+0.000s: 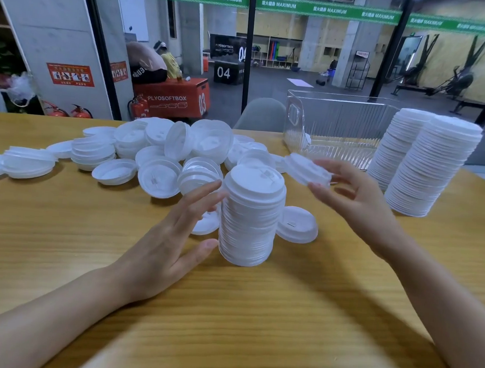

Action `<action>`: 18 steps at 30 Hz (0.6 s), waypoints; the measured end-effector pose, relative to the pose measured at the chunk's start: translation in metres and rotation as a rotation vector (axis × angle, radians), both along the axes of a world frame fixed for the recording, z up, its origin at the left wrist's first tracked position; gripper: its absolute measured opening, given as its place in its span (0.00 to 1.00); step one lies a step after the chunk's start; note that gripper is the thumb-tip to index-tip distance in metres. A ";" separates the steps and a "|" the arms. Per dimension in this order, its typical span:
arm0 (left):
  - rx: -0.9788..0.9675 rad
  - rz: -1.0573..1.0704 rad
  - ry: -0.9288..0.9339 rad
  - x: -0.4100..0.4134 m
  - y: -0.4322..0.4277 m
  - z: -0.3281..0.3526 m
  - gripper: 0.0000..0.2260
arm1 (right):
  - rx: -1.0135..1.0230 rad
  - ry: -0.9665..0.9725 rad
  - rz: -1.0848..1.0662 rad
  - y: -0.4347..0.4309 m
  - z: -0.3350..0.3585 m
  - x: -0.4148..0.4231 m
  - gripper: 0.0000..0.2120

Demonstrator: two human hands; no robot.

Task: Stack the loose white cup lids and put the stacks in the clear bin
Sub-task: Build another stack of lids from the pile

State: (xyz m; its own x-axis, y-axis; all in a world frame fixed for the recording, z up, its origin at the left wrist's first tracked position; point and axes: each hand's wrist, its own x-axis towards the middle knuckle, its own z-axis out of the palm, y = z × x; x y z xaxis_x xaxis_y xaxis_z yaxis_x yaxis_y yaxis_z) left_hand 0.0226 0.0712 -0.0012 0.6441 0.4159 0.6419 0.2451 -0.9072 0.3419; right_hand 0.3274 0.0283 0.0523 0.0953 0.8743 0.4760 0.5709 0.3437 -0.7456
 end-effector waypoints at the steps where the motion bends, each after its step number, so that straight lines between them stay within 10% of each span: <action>1: 0.002 0.005 -0.005 0.000 0.000 0.000 0.28 | 0.039 0.054 0.024 -0.003 0.005 -0.006 0.17; 18: 0.020 0.002 -0.009 0.000 -0.001 0.003 0.25 | 0.048 -0.169 0.231 -0.009 0.013 -0.054 0.18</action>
